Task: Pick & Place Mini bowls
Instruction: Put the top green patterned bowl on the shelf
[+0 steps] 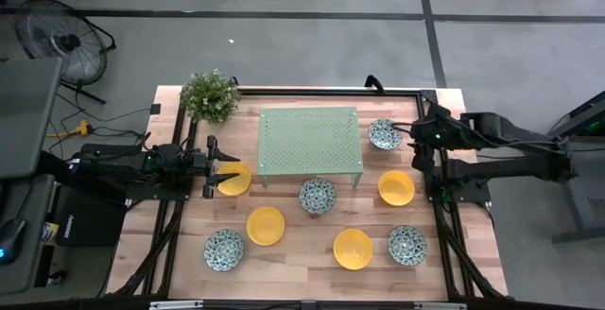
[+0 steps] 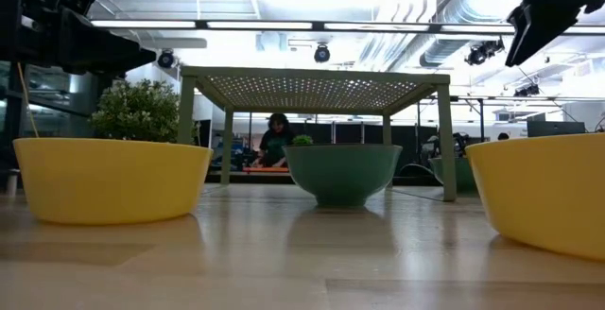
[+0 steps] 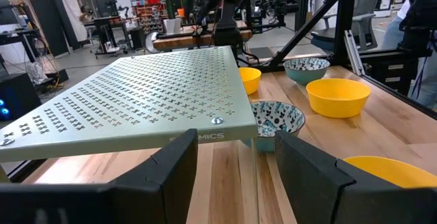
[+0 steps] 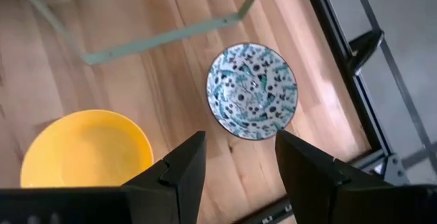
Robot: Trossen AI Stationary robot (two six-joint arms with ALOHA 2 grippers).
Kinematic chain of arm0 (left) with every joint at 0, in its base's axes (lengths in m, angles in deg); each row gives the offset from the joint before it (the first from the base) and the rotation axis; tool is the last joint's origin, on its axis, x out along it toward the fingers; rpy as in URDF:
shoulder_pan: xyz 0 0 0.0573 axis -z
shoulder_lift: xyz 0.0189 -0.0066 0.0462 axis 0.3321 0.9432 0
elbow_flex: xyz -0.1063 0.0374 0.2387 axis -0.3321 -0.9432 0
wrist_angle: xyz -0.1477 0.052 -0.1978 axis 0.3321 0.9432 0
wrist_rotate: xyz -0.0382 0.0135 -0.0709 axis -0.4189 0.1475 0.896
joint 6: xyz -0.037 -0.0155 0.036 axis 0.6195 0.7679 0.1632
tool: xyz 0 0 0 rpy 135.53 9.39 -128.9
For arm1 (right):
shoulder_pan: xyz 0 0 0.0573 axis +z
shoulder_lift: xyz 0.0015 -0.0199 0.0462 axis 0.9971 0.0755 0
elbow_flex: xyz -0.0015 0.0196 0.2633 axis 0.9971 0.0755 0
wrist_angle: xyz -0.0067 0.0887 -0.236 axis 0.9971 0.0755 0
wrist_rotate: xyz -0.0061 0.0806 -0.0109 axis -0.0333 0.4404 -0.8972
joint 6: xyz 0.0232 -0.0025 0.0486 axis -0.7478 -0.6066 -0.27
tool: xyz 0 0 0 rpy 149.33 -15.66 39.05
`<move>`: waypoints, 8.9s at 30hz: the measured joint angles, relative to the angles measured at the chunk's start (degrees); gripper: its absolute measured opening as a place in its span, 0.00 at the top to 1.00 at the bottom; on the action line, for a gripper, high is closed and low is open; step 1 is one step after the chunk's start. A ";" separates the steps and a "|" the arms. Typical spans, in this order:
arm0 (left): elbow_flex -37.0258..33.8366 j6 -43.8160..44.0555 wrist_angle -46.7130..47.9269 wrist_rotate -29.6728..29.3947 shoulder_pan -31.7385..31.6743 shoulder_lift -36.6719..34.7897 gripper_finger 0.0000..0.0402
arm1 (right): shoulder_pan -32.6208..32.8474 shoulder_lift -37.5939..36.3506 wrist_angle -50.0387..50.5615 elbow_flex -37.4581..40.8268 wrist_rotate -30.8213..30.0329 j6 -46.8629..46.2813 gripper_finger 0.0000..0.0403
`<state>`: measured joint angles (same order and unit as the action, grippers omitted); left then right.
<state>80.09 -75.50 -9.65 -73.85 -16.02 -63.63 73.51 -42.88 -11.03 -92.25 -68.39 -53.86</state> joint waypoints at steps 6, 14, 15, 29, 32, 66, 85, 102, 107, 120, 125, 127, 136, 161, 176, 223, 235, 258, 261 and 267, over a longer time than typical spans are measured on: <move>0.00 -0.02 0.01 0.00 0.00 0.00 0.53 | -7.81 2.20 -0.04 0.00 3.56 2.50 0.59; 0.00 -0.02 0.00 0.00 0.00 0.00 0.53 | -22.63 8.61 -1.47 -1.73 13.79 3.31 0.59; 0.02 -0.02 0.02 0.00 0.00 0.00 0.53 | -24.19 9.89 -1.42 -2.26 14.90 3.36 0.59; 0.00 0.00 0.00 0.00 0.00 -0.01 0.53 | -38.46 28.58 -1.99 -5.97 17.89 6.50 0.49; 0.01 -0.02 0.02 0.00 0.00 0.00 0.53 | -40.70 30.76 -3.50 -5.95 17.94 6.83 0.45; 0.01 -0.01 0.00 0.00 0.00 -0.02 0.53 | -46.28 42.17 -18.71 4.63 20.50 -0.20 0.41; 0.00 -0.02 0.02 0.00 0.00 -0.02 0.53 | -46.32 42.17 -21.63 4.61 19.40 -8.40 0.43; 0.02 0.00 0.00 0.00 0.00 -0.02 0.53 | -46.30 42.17 -20.42 4.59 19.51 -6.42 0.72; 0.00 -0.02 0.00 0.00 0.00 0.00 0.53 | -46.30 42.15 -20.33 4.57 19.51 -5.58 0.78; 0.02 -0.02 0.00 0.00 0.00 -0.02 0.53 | -46.34 41.87 -20.34 4.31 21.11 -4.07 0.97; 0.00 0.00 0.00 0.00 0.00 -0.01 0.53 | -46.32 41.96 -20.40 4.35 23.54 -3.00 0.97; 0.00 -0.01 0.00 0.00 0.00 -0.01 0.53 | -46.32 42.02 -20.30 4.35 23.64 -2.67 0.97; 0.00 -0.02 0.00 0.00 0.00 -0.02 0.53 | -46.30 42.15 -14.57 1.55 23.68 -0.48 0.99; 0.01 0.00 0.00 0.00 0.00 -0.02 0.53 | -45.97 30.96 -1.92 -2.28 22.24 3.51 1.00; 0.00 -0.01 0.00 0.00 0.00 -0.02 0.53 | -45.94 27.59 6.48 -16.52 29.18 3.31 1.00; 0.01 0.00 0.00 0.00 0.00 -0.01 0.53 | -21.40 58.53 10.38 -50.62 35.39 -7.13 1.00; 0.00 -0.02 0.00 0.00 0.00 -0.02 0.53 | -21.42 59.27 13.01 -50.51 34.08 -8.62 1.00; 0.01 -0.01 0.01 0.00 0.00 -0.01 0.53 | -18.60 59.24 11.16 -50.51 35.64 -8.65 1.00; 0.02 -0.02 0.00 0.00 0.00 -0.02 0.53 | -18.95 59.24 11.16 -50.51 35.63 -8.64 1.00; 0.01 0.00 0.00 0.00 0.00 -0.02 0.53 | -19.00 59.48 10.62 -49.87 34.65 -8.66 1.00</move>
<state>80.10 -75.50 -9.65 -73.85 -16.02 -63.65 54.51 16.60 -0.41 -142.12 -33.74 -62.52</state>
